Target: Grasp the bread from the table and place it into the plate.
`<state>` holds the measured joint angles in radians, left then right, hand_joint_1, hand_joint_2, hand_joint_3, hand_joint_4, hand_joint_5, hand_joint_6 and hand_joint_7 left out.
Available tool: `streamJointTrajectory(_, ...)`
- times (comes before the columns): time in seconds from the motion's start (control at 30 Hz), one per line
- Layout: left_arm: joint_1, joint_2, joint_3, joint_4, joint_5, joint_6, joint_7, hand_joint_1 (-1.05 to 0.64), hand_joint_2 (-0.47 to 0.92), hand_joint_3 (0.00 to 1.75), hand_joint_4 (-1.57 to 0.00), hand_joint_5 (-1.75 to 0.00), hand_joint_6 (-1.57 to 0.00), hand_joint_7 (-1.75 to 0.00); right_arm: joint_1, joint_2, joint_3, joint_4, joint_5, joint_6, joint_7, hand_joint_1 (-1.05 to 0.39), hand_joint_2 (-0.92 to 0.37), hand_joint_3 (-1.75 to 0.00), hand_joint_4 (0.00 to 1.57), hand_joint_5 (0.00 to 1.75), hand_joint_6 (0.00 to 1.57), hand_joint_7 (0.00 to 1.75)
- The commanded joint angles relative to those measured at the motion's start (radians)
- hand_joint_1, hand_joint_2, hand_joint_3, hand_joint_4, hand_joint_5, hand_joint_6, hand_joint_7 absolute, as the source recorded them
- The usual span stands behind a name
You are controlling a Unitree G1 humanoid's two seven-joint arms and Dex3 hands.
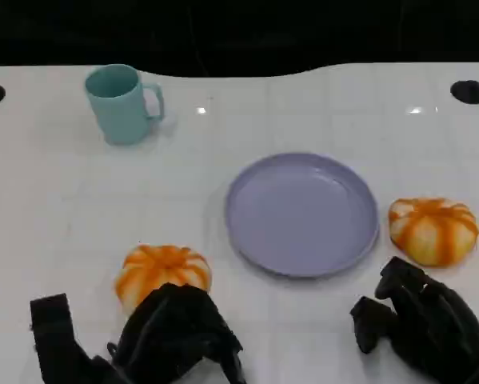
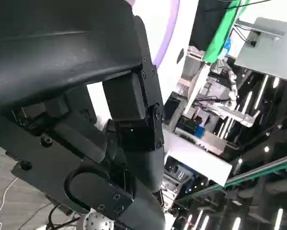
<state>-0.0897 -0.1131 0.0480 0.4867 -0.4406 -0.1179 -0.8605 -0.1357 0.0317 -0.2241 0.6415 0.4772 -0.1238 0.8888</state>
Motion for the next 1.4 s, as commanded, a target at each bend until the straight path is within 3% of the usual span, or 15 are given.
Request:
streamJointTrajectory(0.03,0.008,0.01,0.005,-0.005,-0.006,-0.004,-0.003,-1.05,0.67,0.0,-1.57,-0.63,-1.57,-0.25,0.008,-0.014,-0.004,-0.007,0.004,0.0,-0.002,-0.59,-0.92,-0.17,0.79,1.7,0.73,1.38)
streamJointTrajectory(0.5,0.012,0.009,0.005,-0.013,-0.014,0.012,-0.007,-1.05,0.67,0.0,-1.57,-0.62,-1.57,-0.25,0.009,-0.015,-0.003,-0.009,0.006,0.002,0.002,-0.59,-0.92,-0.18,0.78,1.72,0.71,1.41)
streamJointTrajectory(0.73,0.017,0.008,0.004,-0.025,-0.007,0.0,0.0,-1.05,0.67,0.01,-1.57,-0.64,-1.57,-0.27,0.005,-0.015,-0.005,-0.003,0.009,0.003,0.007,-0.59,-0.92,-0.17,0.78,1.69,0.73,1.33)
streamJointTrajectory(0.83,0.019,0.003,0.009,-0.036,-0.015,-0.029,-0.012,-1.05,0.68,0.01,-1.57,-0.47,-1.57,-0.16,0.007,-0.014,-0.004,-0.007,0.005,-0.003,0.003,-0.59,-0.92,-0.18,0.79,1.69,0.74,1.33)
streamJointTrajectory(0.93,0.017,0.005,0.009,-0.039,-0.002,-0.112,-0.029,-1.05,0.75,0.01,-1.56,-0.25,-1.48,-0.03,0.012,-0.016,-0.001,-0.016,0.002,0.002,-0.004,-0.59,-0.92,-0.19,0.79,1.69,0.74,1.34)
streamJointTrajectory(1.1,0.011,0.027,0.002,-0.055,0.013,-0.217,-0.053,-1.05,0.8,0.02,-1.4,-0.08,-1.15,0.0,0.011,-0.012,-0.001,-0.014,0.001,-0.009,0.001,-0.58,-0.92,-0.21,0.79,1.69,0.72,1.37)
streamJointTrajectory(1.23,0.001,0.069,-0.005,-0.089,0.056,-0.287,-0.04,-1.05,0.83,0.02,-1.29,-0.02,-0.98,0.0,0.018,-0.009,0.003,-0.028,0.001,-0.003,-0.004,-0.57,-0.92,-0.22,0.78,1.69,0.71,1.38)
streamJointTrajectory(1.4,0.006,0.131,-0.013,-0.157,0.204,-0.414,0.073,-1.05,0.85,0.02,-1.16,0.0,-0.82,0.0,0.023,-0.007,0.004,-0.037,0.007,0.011,-0.003,-0.58,-0.92,-0.2,0.78,1.69,0.69,1.4)
